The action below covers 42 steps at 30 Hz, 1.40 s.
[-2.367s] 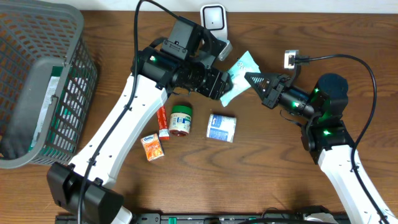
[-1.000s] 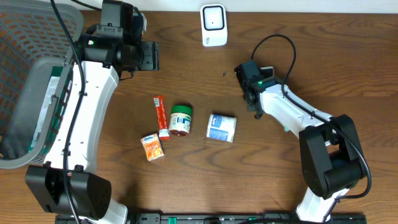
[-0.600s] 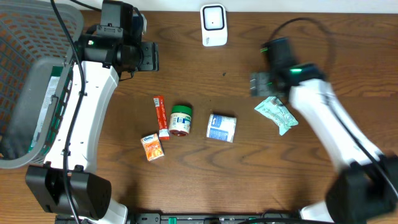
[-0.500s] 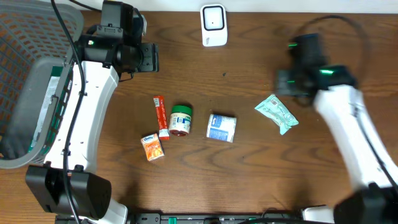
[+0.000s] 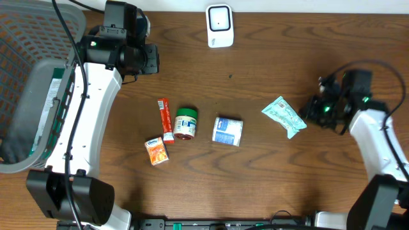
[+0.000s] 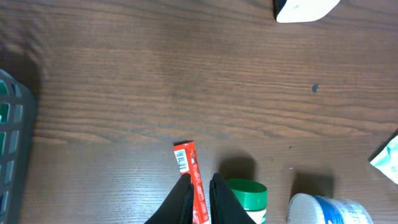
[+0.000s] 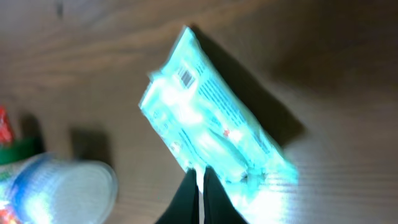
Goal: Scan the item barcode
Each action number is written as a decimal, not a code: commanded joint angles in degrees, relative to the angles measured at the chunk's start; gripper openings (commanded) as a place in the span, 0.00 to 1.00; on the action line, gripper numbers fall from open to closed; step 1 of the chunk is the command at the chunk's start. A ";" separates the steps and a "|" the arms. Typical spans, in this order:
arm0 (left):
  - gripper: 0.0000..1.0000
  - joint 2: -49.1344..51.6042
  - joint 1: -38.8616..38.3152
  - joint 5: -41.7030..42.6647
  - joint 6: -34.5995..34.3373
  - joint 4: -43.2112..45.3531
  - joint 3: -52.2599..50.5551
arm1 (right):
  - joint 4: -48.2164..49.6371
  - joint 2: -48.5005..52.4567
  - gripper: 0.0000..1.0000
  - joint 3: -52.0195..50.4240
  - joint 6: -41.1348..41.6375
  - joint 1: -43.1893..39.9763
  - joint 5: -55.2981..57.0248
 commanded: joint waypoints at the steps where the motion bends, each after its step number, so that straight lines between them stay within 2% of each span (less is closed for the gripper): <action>1: 0.11 -0.92 0.26 -0.52 0.07 -0.02 0.22 | 8.00 0.39 0.01 -8.85 4.46 -0.35 -2.29; 5: 0.11 -0.92 0.26 -0.52 0.04 0.50 0.22 | 22.32 0.42 0.01 -19.58 8.70 -0.35 -1.57; 7: 0.11 -0.92 0.26 -0.52 0.04 0.74 0.22 | 25.94 0.42 0.01 -22.45 10.69 -0.37 0.09; 9: 0.11 -0.92 0.26 -0.52 0.04 0.76 0.22 | 26.18 0.39 0.01 -22.64 12.48 -0.42 0.17; 14: 0.11 -1.14 0.26 -0.52 0.00 1.60 0.24 | 25.05 -1.73 0.01 -17.81 12.76 -0.46 -10.54; 19: 0.11 -2.25 1.77 -0.52 -4.55 1.68 1.01 | 19.71 -4.98 0.03 -11.34 9.66 -0.44 -11.72; 23: 0.11 -2.99 4.15 -0.48 -7.93 0.79 1.25 | 18.27 -5.11 0.05 -11.04 6.69 -0.44 -6.14; 26: 0.11 -3.08 5.05 -0.33 -7.89 -1.07 1.25 | 18.16 -4.37 0.02 -12.04 6.73 -0.44 1.14; 34: 0.11 -3.17 7.74 -0.33 -7.65 -2.80 1.25 | 24.02 2.60 0.01 -17.09 6.75 1.01 -0.28; 42: 0.11 -5.64 13.57 -0.31 -7.67 -2.49 1.86 | 30.84 7.06 0.01 -17.38 7.63 9.60 -5.46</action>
